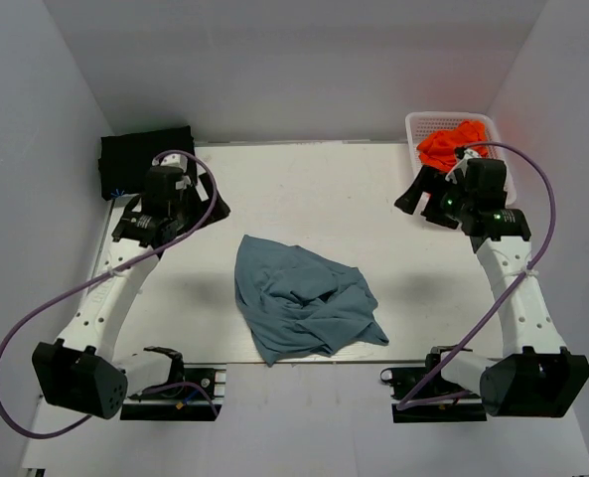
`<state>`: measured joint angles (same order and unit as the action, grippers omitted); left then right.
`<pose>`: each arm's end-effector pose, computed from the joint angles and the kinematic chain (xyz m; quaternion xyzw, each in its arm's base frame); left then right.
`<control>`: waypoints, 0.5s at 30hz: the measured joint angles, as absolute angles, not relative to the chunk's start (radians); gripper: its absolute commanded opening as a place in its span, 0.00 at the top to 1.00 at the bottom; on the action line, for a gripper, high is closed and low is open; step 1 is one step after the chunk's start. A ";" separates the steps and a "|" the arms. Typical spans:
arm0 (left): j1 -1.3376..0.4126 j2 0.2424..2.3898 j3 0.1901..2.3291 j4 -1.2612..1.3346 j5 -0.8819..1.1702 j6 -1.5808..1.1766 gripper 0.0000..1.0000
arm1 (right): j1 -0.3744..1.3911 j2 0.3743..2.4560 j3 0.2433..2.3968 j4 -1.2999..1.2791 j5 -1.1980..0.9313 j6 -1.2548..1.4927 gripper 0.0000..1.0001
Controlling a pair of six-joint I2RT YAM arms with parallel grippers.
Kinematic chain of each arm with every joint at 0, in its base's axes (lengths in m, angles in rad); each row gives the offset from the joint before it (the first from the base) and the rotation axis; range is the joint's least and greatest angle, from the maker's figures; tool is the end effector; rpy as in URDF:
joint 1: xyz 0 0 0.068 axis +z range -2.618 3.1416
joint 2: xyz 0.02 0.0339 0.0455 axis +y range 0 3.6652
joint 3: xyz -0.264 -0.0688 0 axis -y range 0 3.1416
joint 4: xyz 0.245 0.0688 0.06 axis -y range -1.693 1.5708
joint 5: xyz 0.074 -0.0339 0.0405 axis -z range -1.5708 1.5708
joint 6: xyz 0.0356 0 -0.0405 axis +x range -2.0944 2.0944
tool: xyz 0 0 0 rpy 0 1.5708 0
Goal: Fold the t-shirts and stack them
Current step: Flatten out the tshirt
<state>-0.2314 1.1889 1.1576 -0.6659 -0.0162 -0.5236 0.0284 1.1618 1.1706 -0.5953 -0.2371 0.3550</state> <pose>0.2458 -0.0573 0.3404 -0.1353 0.8959 -0.1491 0.3959 0.2496 0.0155 0.3578 0.0871 0.8726 0.1917 0.4407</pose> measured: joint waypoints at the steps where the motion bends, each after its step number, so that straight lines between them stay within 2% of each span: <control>1: -0.231 1.182 1.148 -0.677 -0.004 -0.524 0.00 | 0.030 1.159 1.169 -0.597 -0.241 0.355 0.10; 6: -0.232 1.217 1.142 -0.697 0.044 -0.520 0.00 | 0.115 1.150 1.151 -0.595 -0.283 0.331 0.10; 15: -0.249 1.314 0.912 -0.624 0.147 -0.553 0.00 | 0.592 1.355 1.073 -0.582 -0.164 0.337 0.10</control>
